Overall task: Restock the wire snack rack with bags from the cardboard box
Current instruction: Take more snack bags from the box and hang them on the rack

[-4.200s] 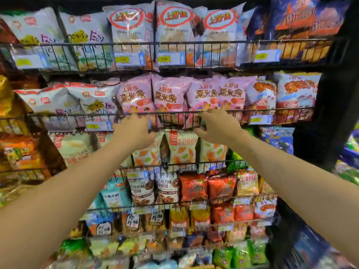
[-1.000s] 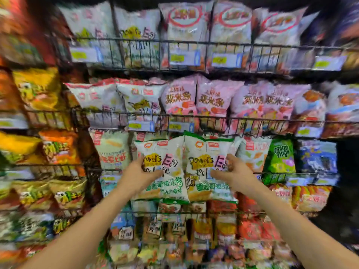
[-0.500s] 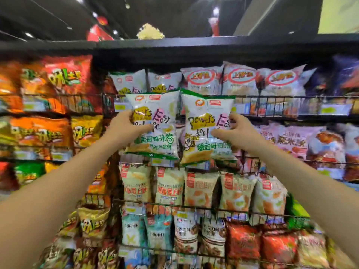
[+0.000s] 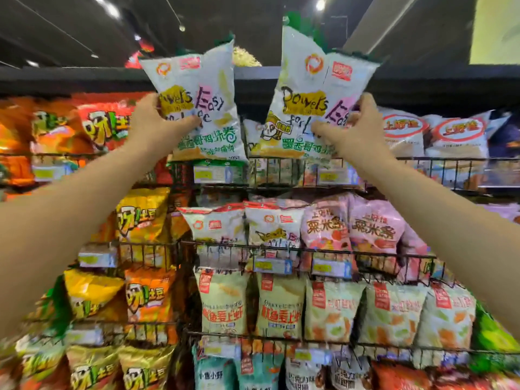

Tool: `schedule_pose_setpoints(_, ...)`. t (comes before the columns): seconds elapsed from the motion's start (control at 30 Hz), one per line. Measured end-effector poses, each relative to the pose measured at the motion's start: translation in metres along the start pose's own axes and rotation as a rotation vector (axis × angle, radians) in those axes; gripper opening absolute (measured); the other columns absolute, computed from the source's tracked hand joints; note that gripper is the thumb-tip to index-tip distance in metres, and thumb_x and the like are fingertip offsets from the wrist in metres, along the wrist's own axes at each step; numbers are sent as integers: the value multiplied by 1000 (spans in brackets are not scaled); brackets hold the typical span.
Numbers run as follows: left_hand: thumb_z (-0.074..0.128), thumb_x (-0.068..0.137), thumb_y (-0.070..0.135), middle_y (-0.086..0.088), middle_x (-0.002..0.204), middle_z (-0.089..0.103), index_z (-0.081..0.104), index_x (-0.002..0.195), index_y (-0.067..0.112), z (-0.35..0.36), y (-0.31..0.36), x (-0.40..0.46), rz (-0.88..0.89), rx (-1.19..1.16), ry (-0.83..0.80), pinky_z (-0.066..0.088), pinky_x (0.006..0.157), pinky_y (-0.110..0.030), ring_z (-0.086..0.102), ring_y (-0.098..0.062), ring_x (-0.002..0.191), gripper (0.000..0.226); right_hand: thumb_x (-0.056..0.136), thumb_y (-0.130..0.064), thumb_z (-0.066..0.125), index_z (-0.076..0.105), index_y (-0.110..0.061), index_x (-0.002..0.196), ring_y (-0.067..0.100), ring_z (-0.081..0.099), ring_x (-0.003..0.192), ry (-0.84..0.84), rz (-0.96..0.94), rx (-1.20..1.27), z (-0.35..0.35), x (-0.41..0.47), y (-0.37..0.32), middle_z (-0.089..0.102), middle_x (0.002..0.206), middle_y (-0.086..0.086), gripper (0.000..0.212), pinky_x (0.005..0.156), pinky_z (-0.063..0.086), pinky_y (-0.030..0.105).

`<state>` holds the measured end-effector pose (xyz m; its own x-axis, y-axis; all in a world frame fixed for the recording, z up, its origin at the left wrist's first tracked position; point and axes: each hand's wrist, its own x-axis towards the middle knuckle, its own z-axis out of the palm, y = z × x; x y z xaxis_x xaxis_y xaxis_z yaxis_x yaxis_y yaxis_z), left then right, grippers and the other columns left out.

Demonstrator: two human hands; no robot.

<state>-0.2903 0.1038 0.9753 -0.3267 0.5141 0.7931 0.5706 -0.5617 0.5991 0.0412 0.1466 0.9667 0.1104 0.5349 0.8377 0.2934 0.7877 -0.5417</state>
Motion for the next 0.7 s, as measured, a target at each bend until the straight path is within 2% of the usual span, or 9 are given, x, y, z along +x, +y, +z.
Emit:
schedule_pose_setpoints(0.1, 84, 72, 39, 7, 104, 73, 64, 111, 22, 1, -14, 21, -6, -84, 64, 59, 88, -38, 71, -10, 94, 47, 76, -16, 86, 44, -18, 110, -19, 59, 72, 81, -56, 31, 32, 8, -3, 61, 94, -13, 54, 65, 53, 14)
schedule_pose_setpoints(0.17, 86, 69, 40, 3, 105, 73, 62, 115, 18, 6, -25, 30, -28, -142, 71, 61, 82, -46, 72, -18, 94, 56, 77, -12, 86, 41, -14, 110, -19, 59, 75, 116, -76, 33, 50, 13, 0, 61, 95, -10, 56, 65, 51, 11)
schedule_pose_setpoints(0.23, 89, 65, 40, 3, 103, 73, 58, 110, 22, 14, -39, 38, -59, -236, 56, 62, 74, -52, 74, -22, 92, 58, 73, -15, 89, 41, -16, 109, 1, 68, 91, 135, -88, 41, 64, 17, 4, 66, 102, 2, 60, 72, 59, 25)
schedule_pose_setpoints(0.3, 91, 64, 36, 3, 104, 74, 56, 110, 23, 24, -51, 47, -60, -310, 31, 61, 77, -53, 75, -21, 92, 59, 69, -19, 91, 42, -22, 107, 24, 70, 101, 165, -126, 57, 73, 21, 13, 67, 107, 10, 62, 82, 61, 44)
schedule_pose_setpoints(0.37, 91, 66, 32, 2, 105, 74, 55, 111, 22, 35, -56, 55, -52, -347, 16, 61, 81, -51, 75, -19, 92, 58, 70, -17, 90, 42, -27, 108, 22, 69, 104, 174, -150, 70, 79, 27, 23, 66, 110, 3, 62, 89, 59, 47)
schedule_pose_setpoints(0.47, 90, 70, 28, 4, 106, 71, 53, 111, 19, 49, -63, 67, -6, -247, -11, 60, 82, -35, 72, -14, 96, 56, 72, -18, 89, 43, -21, 114, 7, 68, 106, 140, -121, 46, 85, 39, 34, 66, 114, -3, 63, 92, 59, 39)
schedule_pose_setpoints(0.53, 89, 71, 28, 7, 105, 70, 55, 114, 16, 57, -70, 75, 33, -135, -73, 58, 85, -30, 69, -6, 95, 56, 74, -17, 89, 43, -16, 119, 3, 68, 103, 70, -97, -5, 85, 48, 43, 66, 112, -6, 64, 90, 59, 31)
schedule_pose_setpoints(0.63, 87, 70, 41, 8, 98, 69, 59, 107, 18, 60, -75, 82, 31, 85, -133, 53, 81, -33, 66, -11, 90, 52, 78, -24, 87, 46, -15, 119, 10, 68, 98, -73, -57, -158, 86, 55, 55, 68, 110, -3, 58, 84, 59, 32)
schedule_pose_setpoints(0.7, 85, 74, 40, 13, 85, 65, 60, 91, 24, 61, -77, 83, 24, 161, -178, 47, 78, -30, 63, -11, 84, 34, 79, -32, 85, 49, -17, 119, 13, 67, 97, -127, -37, -257, 88, 60, 62, 68, 109, -3, 56, 79, 56, 32)
